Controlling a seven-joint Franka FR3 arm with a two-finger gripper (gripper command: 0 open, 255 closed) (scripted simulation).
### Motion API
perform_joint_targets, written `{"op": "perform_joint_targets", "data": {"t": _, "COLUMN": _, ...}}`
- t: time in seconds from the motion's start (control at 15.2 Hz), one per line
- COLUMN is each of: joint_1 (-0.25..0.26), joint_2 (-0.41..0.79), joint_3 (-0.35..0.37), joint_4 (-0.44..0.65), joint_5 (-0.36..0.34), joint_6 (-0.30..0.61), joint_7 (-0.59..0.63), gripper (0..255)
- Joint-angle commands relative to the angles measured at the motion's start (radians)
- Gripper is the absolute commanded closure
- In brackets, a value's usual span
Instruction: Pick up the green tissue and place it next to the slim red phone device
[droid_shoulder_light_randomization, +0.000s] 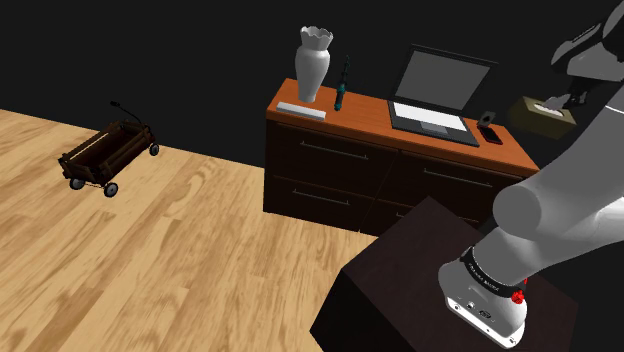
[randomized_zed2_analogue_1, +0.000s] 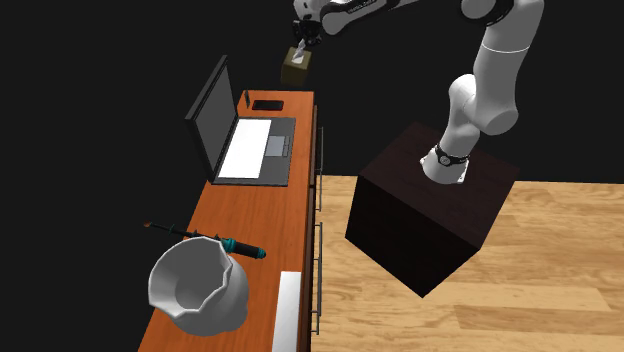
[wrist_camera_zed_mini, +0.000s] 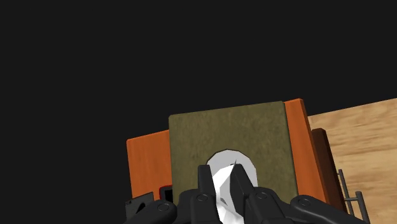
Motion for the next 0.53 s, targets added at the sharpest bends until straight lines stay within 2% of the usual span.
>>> {"op": "perform_joint_targets", "data": {"t": 0.0, "joint_1": -0.006, "joint_2": 0.012, "joint_3": 0.004, "joint_4": -0.015, "joint_5": 0.012, "joint_6": 0.025, "joint_7": -0.006, "gripper": 255}}
{"op": "perform_joint_targets", "data": {"t": 0.46, "joint_1": -0.026, "joint_2": 0.058, "joint_3": 0.023, "joint_4": -0.065, "joint_5": 0.056, "joint_6": 0.112, "joint_7": -0.027, "gripper": 255}}
